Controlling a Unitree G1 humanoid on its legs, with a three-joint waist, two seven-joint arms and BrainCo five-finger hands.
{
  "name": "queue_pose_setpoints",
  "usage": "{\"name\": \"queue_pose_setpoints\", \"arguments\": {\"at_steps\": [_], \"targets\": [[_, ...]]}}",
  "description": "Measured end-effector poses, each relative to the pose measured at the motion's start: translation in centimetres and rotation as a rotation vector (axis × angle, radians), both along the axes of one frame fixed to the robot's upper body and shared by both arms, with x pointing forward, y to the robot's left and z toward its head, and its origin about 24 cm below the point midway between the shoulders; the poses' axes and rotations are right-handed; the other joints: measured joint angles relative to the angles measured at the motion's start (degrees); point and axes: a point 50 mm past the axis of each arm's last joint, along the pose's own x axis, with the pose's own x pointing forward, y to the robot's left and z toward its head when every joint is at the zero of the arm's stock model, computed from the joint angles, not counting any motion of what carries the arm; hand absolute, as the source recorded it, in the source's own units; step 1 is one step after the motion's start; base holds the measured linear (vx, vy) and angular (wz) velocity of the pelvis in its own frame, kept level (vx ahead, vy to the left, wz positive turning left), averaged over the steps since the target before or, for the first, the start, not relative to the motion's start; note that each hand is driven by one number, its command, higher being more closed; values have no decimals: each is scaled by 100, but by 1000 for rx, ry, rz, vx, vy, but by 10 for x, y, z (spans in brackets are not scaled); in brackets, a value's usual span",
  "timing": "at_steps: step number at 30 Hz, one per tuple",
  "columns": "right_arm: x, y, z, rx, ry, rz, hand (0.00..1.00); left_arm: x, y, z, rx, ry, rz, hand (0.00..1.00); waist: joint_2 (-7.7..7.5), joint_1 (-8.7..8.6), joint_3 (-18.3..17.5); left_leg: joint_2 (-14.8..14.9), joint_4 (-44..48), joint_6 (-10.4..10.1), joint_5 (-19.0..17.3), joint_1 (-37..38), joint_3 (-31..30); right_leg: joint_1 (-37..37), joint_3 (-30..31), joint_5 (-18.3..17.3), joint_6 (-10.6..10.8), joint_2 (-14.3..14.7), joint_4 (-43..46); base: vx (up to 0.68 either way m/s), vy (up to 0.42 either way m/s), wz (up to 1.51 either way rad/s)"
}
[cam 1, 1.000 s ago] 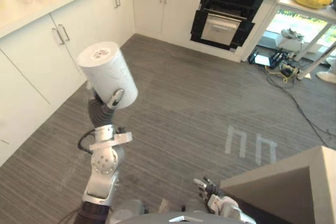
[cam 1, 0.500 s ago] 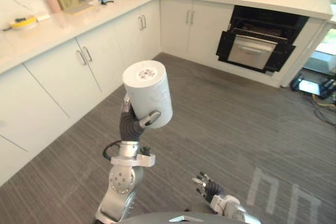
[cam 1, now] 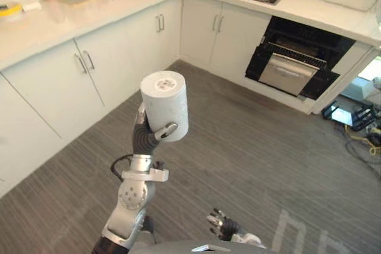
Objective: Walk over to the sink, pick up the cup, carry it to the dishwasher, place the cup inside the dishwasher, then close the dishwasher door
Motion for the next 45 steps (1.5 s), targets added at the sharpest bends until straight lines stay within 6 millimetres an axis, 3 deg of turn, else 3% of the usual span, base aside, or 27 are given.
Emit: {"name": "queue_pose_setpoints", "arguments": {"at_steps": [1, 2, 13, 15, 17, 18, 19, 20, 21, 22, 23, 25, 27, 28, 30, 32, 34, 35, 37, 39, 40, 41, 42, 43, 44, 45], "targets": [[4, 0, 1, 12, -6, -23, 0, 2, 0, -4, 10, 14, 2, 100, 52, -9, 44, -64, -157, 27, 85, 67, -29, 16, -7, -14, 17, -40, -12, -29, 88, 12], [12, 4, 2, -9, -4, -1, 0, 4, -5, -7, 71, 9, -41, 100, -139, -291, 217, -196, -194, -13, 72, 112, -202, 306, -261, -151, 211, -156, -367, -29, 45, 8], [9, 6, 1, 9, 33, 14, 0, 3, -2, -8, 62, 18, -30, 100, -147, -271, 219, -258, -147, 24, -128, 160, 81, 268, -110, -209, 241, -314, -470, 6, -1, -10], [7, 6, 0, 18, 48, 20, 0, 3, 2, -9, 45, 28, -17, 100, -175, -278, 235, -338, 528, 53, -521, -160, 129, 203, -121, -278, 212, -413, -336, 58, 17, 0], [8, 5, 1, 19, 46, 17, 0, 2, 8, -12, 10, 49, 7, 100, -257, -222, 260, -353, 2255, 234, -1481, -755, 229, 210, -232, -634, 110, -589, 76, 101, 76, 9], [1, 3, -1, 16, 62, 6, 0, 1, 8, -13, -1, 56, 6, 100, -259, -206, 239, -375, 2649, 316, -1735, -790, 366, 254, -303, -749, 78, -633, 293, 195, 104, 17], [3, -2, 1, 0, 44, 2, 0, 1, 8, -14, -15, 59, 7, 100, -114, -228, 241, -342, 2898, 342, -2268, -761, 356, 2, -559, -824, 79, -568, 1428, 224, 95, 32], [9, -4, 5, -8, 11, 5, 0, 2, 10, -16, -18, 68, 7, 100, -116, -277, 254, -405, 2870, 408, -2363, -603, 266, -658, -653, -521, -420, -657, 2971, 230, 89, 39], [11, -6, 6, -13, -4, -1, 0, 2, 10, -16, -19, 69, 4, 100, -133, -299, 261, -430, 2789, 429, -2374, -451, 192, -995, -630, -172, -727, -687, 3648, 264, 96, 55], [15, -5, 8, -9, -28, -18, 0, 2, 12, -16, -12, 62, 4, 100, -112, -340, 288, -460, 2663, 485, -2417, -224, 63, -1450, -496, 86, -559, -685, 4594, 381, 76, 53], [16, -1, 9, 3, -36, -23, 0, 3, 14, -15, -16, 53, 17, 100, -245, -340, 287, -492, 2542, 492, -2464, -37, -40, -1778, -489, -324, -433, -609, 4824, 334, 48, 49], [19, 1, 11, 12, -52, -23, 0, 5, 15, -19, -18, 63, 34, 100, -315, -343, 294, -495, 2375, 491, -2507, 192, -180, -2041, -573, -618, -304, -433, 4382, 288, 5, 36], [21, -2, 15, 7, -82, -38, 0, 9, 11, -21, -26, 85, 10, 100, -251, -399, 309, -479, 2240, 465, -2580, 443, -373, -2343, -776, -713, -139, -272, 3358, 447, -25, 46], [23, -5, 16, 3, -94, -51, 0, 11, 8, -20, -30, 83, -1, 100, -182, -441, 318, -450, 2242, 446, -2660, 523, -440, -2451, -828, -662, -90, -246, 2840, 399, -40, 48], [29, -14, 22, -14, -139, -88, 0, 14, 3, -14, -47, 61, -45, 100, 158, -459, 410, -170, 2574, 307, -3093, 669, -518, -2644, -775, -63, -22, -35, 1378, 471, -74, 26], [33, -18, 27, -22, -171, -85, 0, 12, 1, -12, -57, 53, -62, 100, 310, -456, 530, 53, 2878, 127, -3434, 862, -506, -2657, -765, 379, -7, 112, 932, 444, -120, 1], [31, -16, 29, -18, -184, -75, 0, 9, -4, -7, -64, 27, -83, 100, 269, -463, 541, 229, 3101, -126, -3923, 1178, -492, -2719, -695, 1060, -70, 135, 1052, 564, -261, 4], [32, -16, 32, -12, -195, -71, 0, 7, -7, -5, -60, 18, -94, 100, 278, -474, 534, 351, 3069, -274, -4056, 1426, -461, -2820, -690, 1297, -122, 247, 1592, 566, -304, 0], [35, -17, 37, -18, -211, -64, 0, 4, -14, -3, -88, 12, -113, 100, 373, -510, 518, 588, 3345, -408, -3931, 1512, -453, -2967, -805, 688, -277, 421, 2280, 579, -319, -9], [36, -18, 42, -27, -220, -63, 0, 2, -22, 1, -129, 5, -126, 100, 553, -611, 495, 821, 4100, -518, -3512, 1268, -509, -2880, -938, 239, -377, 622, 2466, 504, -287, -8], [35, -20, 42, -50, -198, -76, 0, 1, -26, 2, -151, 6, -127, 100, 606, -627, 499, 971, 4996, -522, -2795, 944, -504, -2659, -938, 33, -473, 766, 2448, 507, -280, -21], [29, -22, 41, -80, -176, -90, 0, 0, -29, 3, -149, -1, -122, 100, 670, -602, 506, 1152, 5948, -497, -1784, 501, -517, -2280, -851, -155, -626, 948, 2281, 627, -286, -26], [27, -26, 40, -102, -167, -99, 0, 0, -31, 3, -139, -6, -121, 100, 673, -591, 530, 1233, 6428, -522, -1700, 280, -498, -2065, -830, -202, -686, 1041, 2145, 540, -198, -26], [23, -31, 39, -156, -147, -123, 0, -1, -34, 5, -123, -18, -124, 100, 742, -535, 521, 1237, 7151, -356, -1885, -127, -463, -1584, -742, -241, -850, 1177, 1821, 675, -147, -41], [15, -33, 35, -209, -115, -141, 0, -2, -35, 6, -111, -30, -126, 100, 727, -412, 515, 1151, 7360, -106, -2117, -471, -320, -1102, -547, -267, -919, 1248, 1452, 453, -85, -51], [13, -35, 34, -235, -115, -158, 0, -2, -34, 7, -104, -36, -126, 100, 714, -349, 508, 1103, 7308, -10, -2248, -654, -228, -887, -445, -269, -934, 1258, 1276, 673, -88, -81]]}}
